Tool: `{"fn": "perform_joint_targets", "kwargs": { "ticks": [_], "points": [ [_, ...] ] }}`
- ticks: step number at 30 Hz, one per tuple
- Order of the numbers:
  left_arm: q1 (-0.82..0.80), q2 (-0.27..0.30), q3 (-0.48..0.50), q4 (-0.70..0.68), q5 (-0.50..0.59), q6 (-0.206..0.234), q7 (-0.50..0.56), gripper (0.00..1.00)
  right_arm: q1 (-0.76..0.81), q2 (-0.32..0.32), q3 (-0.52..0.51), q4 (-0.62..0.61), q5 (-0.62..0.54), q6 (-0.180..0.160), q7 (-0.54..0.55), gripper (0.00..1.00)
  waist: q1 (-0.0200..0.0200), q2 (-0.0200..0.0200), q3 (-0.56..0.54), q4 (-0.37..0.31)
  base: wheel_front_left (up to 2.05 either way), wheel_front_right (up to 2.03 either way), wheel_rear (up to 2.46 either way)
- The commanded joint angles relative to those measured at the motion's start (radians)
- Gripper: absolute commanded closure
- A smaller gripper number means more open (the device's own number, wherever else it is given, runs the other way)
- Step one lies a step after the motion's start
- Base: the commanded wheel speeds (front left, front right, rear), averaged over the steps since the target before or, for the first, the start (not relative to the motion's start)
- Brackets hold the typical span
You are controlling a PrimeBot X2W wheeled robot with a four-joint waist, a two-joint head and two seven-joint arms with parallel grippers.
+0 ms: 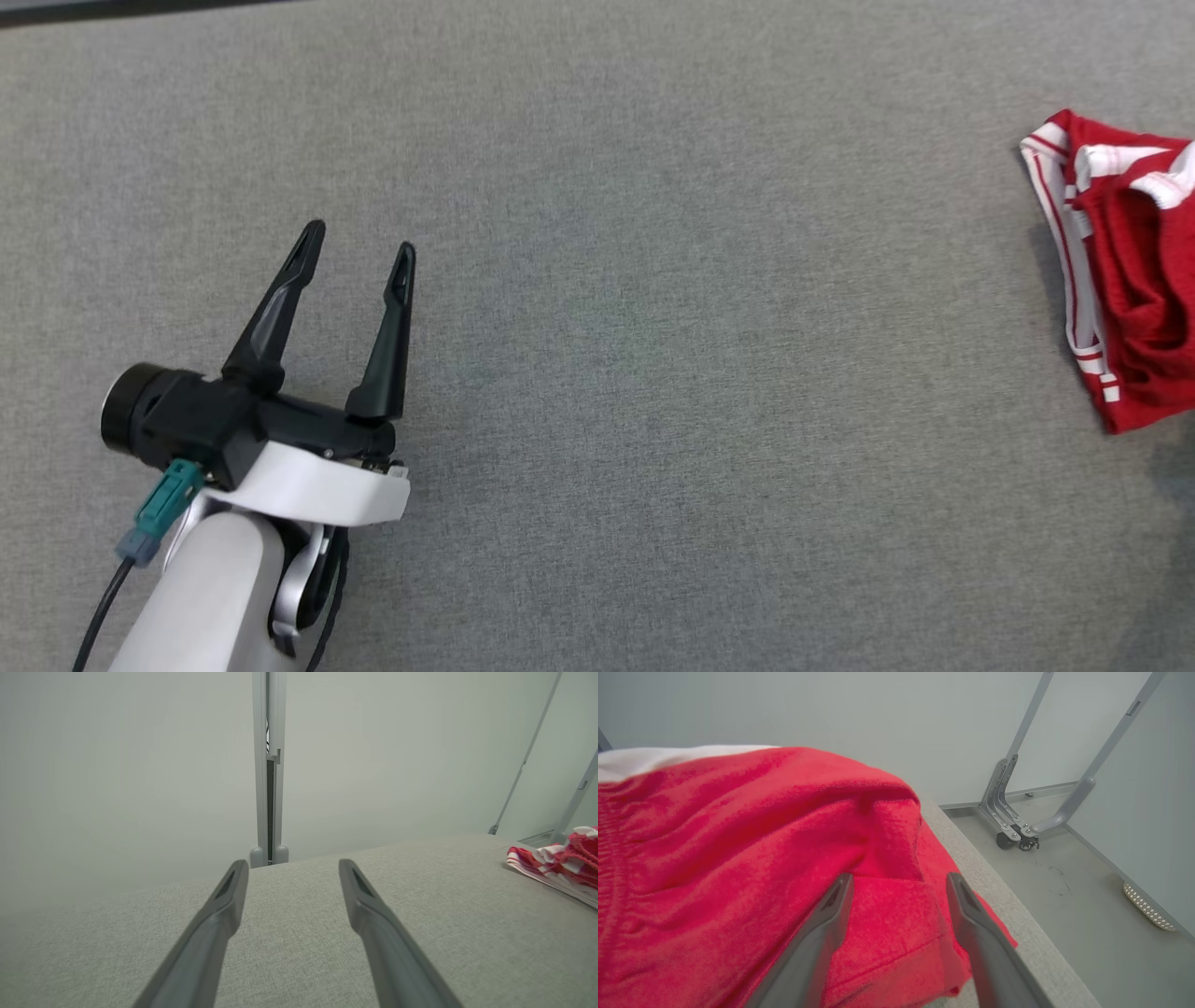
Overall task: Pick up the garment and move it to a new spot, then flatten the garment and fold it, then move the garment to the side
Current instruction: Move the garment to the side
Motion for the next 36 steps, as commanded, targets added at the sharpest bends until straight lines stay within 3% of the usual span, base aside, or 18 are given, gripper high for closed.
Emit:
{"fn": "perform_joint_targets", "kwargs": {
  "ticks": [1,4,10,19,26,36],
  "points": [
    [0.023,0.01,0.015,-0.005,-0.013,0.011,-0.003,0.0,0.03,0.019,0.013,-0.027,0.006,-0.002,-0.032,0.0,0.0,0.0,-0.035,-0.013,0.0,0.0,0.0],
    [0.049,0.012,0.03,-0.009,-0.021,0.019,-0.005,0.0,0.067,0.048,0.029,-0.071,0.012,-0.002,-0.06,0.0,0.0,0.0,-0.063,-0.02,0.0,0.0,0.0],
    [0.122,0.01,0.07,-0.024,-0.043,0.045,-0.008,0.0,0.185,0.14,0.103,-0.291,-0.01,-0.002,-0.088,0.0,0.0,0.0,-0.133,-0.023,0.0,0.0,0.0],
    [0.212,0.008,0.114,-0.017,-0.057,0.078,-0.01,0.0,0.321,0.26,0.198,-0.591,-0.067,-0.002,0.006,0.0,0.0,0.0,-0.227,0.04,0.0,0.0,0.0],
    [0.281,0.013,0.113,0.003,-0.06,0.09,-0.011,0.0,0.415,0.312,0.227,-0.687,-0.08,-0.002,0.073,0.0,0.0,0.0,-0.306,0.082,0.0,0.0,0.0],
    [0.365,0.014,0.087,0.027,-0.061,0.097,0.003,0.0,0.552,0.324,0.206,-0.771,-0.098,-0.002,0.147,0.0,0.0,0.0,-0.419,0.098,0.0,0.0,0.0]
  ]
}}
